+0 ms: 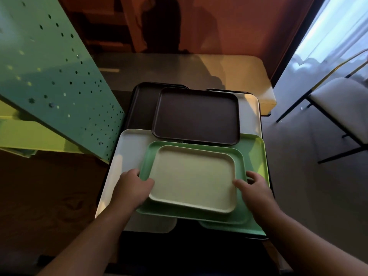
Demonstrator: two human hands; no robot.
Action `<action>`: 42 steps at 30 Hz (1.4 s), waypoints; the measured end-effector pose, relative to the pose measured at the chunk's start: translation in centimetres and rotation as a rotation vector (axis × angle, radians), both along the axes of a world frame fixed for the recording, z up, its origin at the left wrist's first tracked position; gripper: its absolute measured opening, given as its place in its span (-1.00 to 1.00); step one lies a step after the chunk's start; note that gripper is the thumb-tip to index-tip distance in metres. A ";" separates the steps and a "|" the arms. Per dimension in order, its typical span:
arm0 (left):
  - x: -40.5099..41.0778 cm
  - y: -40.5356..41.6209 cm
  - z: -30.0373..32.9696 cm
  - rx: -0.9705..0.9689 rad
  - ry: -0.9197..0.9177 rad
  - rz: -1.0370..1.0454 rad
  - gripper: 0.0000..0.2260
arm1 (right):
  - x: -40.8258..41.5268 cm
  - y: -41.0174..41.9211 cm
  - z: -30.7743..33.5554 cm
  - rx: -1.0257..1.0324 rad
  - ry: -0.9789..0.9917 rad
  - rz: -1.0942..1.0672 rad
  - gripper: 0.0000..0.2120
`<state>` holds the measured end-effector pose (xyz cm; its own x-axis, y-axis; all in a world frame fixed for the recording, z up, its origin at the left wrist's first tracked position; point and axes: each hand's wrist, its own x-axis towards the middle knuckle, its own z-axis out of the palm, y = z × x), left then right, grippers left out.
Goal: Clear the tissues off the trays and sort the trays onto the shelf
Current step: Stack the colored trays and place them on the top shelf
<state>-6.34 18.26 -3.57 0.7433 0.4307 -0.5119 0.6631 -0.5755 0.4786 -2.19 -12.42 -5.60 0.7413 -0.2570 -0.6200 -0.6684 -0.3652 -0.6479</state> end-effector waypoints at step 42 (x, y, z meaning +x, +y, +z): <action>18.4 3.5 -0.9 -0.616 -0.277 0.566 -0.57 | 16.8 4.0 2.7 0.202 -0.266 -0.020 -0.26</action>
<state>12.06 21.75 -4.51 0.6339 0.4787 -0.6075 0.5844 0.2181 0.7816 14.59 -8.38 -2.89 0.8803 -0.1650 -0.4449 -0.4716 -0.2005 -0.8587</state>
